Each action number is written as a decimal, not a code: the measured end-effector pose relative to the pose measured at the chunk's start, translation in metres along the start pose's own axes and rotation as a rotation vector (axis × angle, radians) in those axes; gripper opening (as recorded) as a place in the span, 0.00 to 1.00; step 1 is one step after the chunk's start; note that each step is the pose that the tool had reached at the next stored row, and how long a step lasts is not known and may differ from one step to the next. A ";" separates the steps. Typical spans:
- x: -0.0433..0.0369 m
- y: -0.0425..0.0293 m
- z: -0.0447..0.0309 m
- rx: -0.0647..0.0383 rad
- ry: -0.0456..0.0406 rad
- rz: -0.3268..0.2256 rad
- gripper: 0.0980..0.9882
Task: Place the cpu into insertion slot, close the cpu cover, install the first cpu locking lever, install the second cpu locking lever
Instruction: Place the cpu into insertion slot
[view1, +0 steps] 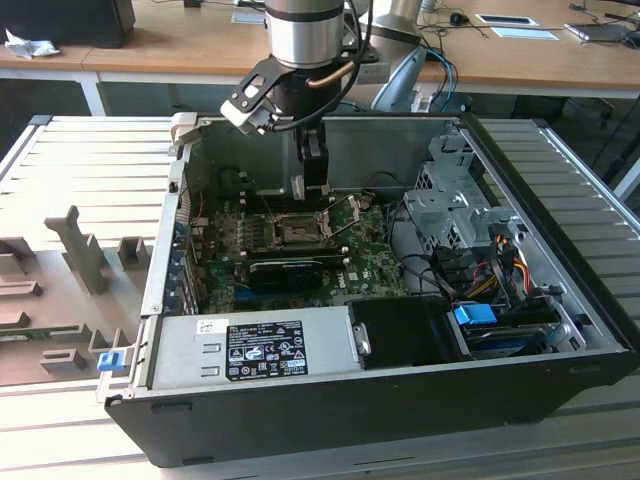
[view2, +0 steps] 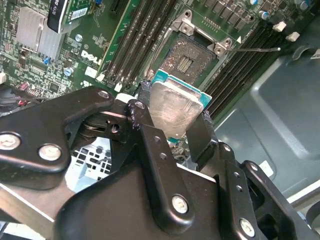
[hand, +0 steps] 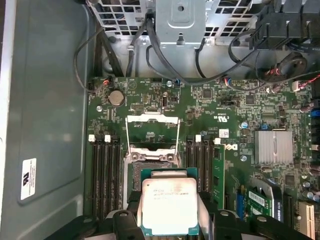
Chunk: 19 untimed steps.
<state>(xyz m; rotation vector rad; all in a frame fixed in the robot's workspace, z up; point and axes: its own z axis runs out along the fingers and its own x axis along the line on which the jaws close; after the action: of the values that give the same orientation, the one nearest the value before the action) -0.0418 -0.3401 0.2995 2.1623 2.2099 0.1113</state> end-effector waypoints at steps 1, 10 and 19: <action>0.0000 -0.0001 0.0008 0.000 -0.0019 0.000 0.49; -0.0001 -0.0006 0.0068 0.008 -0.0027 0.000 0.49; -0.0002 -0.0011 0.0120 0.007 -0.0019 0.000 0.49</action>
<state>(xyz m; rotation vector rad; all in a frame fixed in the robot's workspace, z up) -0.0419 -0.3401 0.2875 2.1653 2.2127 0.1012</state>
